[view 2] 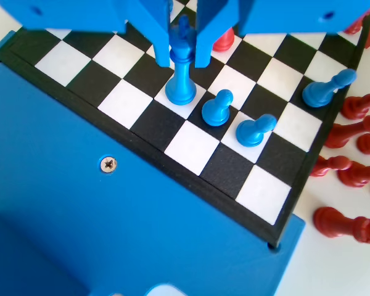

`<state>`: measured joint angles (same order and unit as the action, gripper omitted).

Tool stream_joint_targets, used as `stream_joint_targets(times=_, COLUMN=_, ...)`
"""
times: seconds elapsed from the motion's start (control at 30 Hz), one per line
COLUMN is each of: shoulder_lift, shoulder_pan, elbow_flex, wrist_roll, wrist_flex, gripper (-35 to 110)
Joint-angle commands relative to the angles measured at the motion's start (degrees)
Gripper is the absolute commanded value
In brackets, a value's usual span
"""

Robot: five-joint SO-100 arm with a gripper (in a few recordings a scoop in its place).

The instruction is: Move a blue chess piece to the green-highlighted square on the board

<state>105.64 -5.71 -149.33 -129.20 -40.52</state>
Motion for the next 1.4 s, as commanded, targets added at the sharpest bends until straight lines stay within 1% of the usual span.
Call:
stream_joint_targets(times=0.0, shoulder_lift=1.3, shoulder_pan=-0.8, elbow_flex=-0.7, wrist_roll=-0.7, wrist_flex=0.0, gripper=13)
stream_joint_targets(times=0.17, shoulder_lift=1.5, shoulder_pan=-1.6, elbow_flex=-0.4, wrist_roll=-1.9, wrist_flex=-0.2, gripper=16)
stream_joint_targets(times=0.27, shoulder_lift=1.5, shoulder_pan=-2.1, elbow_flex=1.7, wrist_roll=-2.5, wrist_flex=-3.0, gripper=17)
stream_joint_targets(times=0.7, shoulder_lift=4.8, shoulder_pan=-2.8, elbow_flex=18.6, wrist_roll=-2.6, wrist_flex=-24.3, gripper=14)
stream_joint_targets(times=0.83, shoulder_lift=7.7, shoulder_pan=-3.1, elbow_flex=24.5, wrist_roll=-2.4, wrist_flex=-32.7, gripper=8)
stream_joint_targets(times=0.93, shoulder_lift=10.6, shoulder_pan=-3.4, elbow_flex=28.9, wrist_roll=-2.7, wrist_flex=-39.7, gripper=1)
stream_joint_targets(times=1.1, shoulder_lift=16.0, shoulder_pan=-3.6, elbow_flex=37.1, wrist_roll=0.4, wrist_flex=-48.8, gripper=1)
stream_joint_targets(times=1.37, shoulder_lift=26.5, shoulder_pan=-2.7, elbow_flex=44.6, wrist_roll=9.8, wrist_flex=-57.3, gripper=1)
